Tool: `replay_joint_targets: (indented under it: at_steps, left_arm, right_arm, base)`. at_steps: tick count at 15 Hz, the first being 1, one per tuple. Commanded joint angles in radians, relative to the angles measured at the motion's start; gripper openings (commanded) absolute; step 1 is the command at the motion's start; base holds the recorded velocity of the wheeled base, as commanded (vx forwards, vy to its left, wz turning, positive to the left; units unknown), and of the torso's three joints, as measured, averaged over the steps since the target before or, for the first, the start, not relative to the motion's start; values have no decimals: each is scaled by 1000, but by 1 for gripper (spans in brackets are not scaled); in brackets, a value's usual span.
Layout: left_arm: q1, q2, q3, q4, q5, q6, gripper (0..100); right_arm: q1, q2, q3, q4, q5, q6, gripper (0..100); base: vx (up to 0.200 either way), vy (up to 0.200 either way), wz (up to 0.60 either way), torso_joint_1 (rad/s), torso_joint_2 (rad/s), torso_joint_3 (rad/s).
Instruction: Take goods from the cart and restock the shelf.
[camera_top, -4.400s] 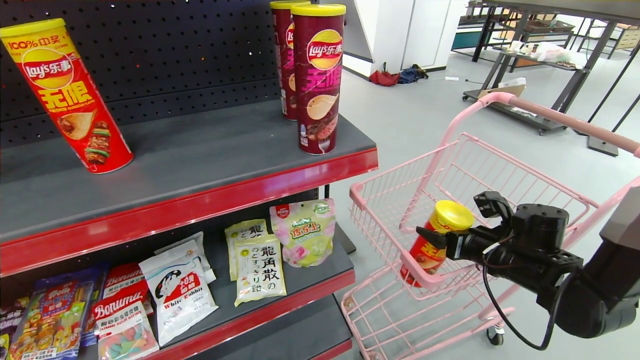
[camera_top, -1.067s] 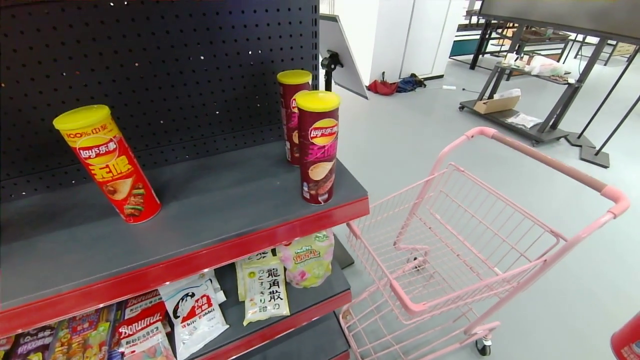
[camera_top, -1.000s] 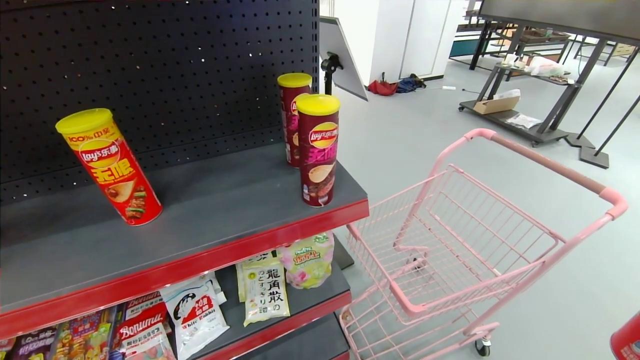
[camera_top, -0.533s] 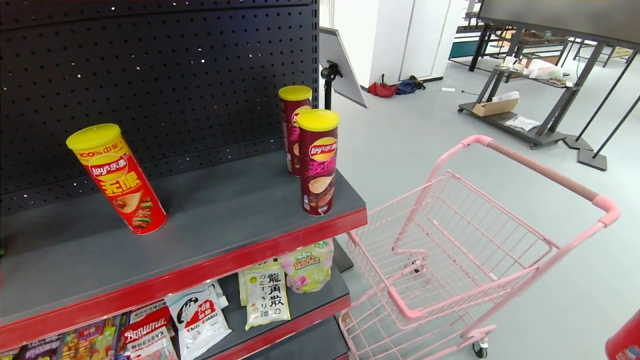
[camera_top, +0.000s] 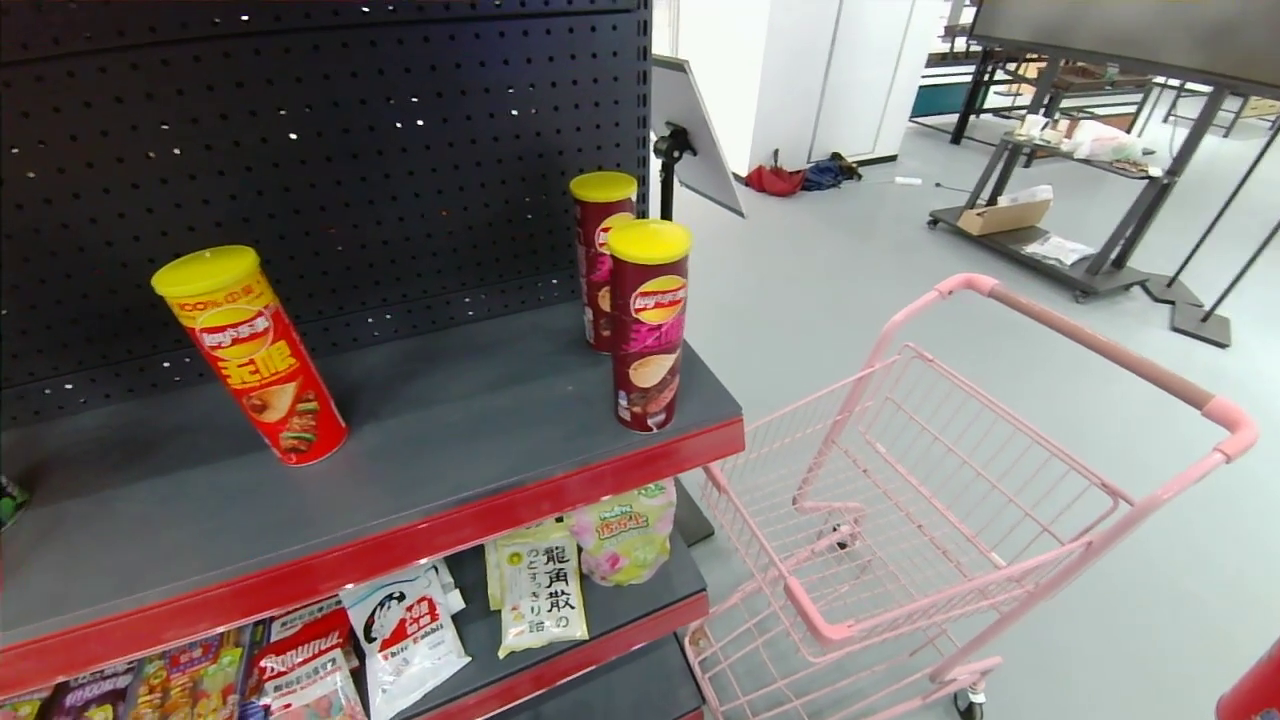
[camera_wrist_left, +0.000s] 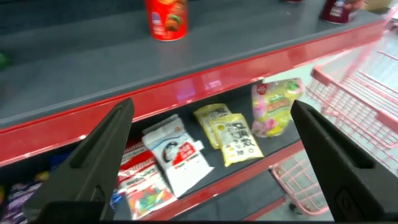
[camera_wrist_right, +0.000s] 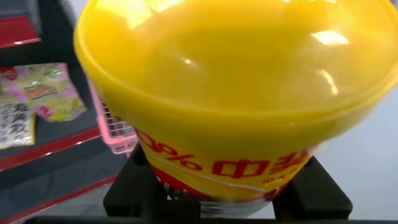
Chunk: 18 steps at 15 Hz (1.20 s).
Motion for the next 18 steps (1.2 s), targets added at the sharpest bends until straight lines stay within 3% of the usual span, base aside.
replay_joint_targets:
  at_steps: [1,7,13,18]
  left_arm:
    - [0,1,-1,0,0,0,100]
    - [0,1,0,0,0,0,100]
    - [0,1,0,0,0,1,100]
    - [0,1,0,0,0,3,100]
  right_arm:
    - [1,3,3,0,1,-1,0]
    - [4,-2,20,-3,4,-1,0]
    - [9,-143,63,6,30,1,0]
    - [18,-338,137,22,150,6,0]
  base:
    - [0,0,600,-7,-12,7]
    - [0,0,600,6,4,2]
    - [0,0,0,0,0,0]
    - [0,0,0,0,0,0]
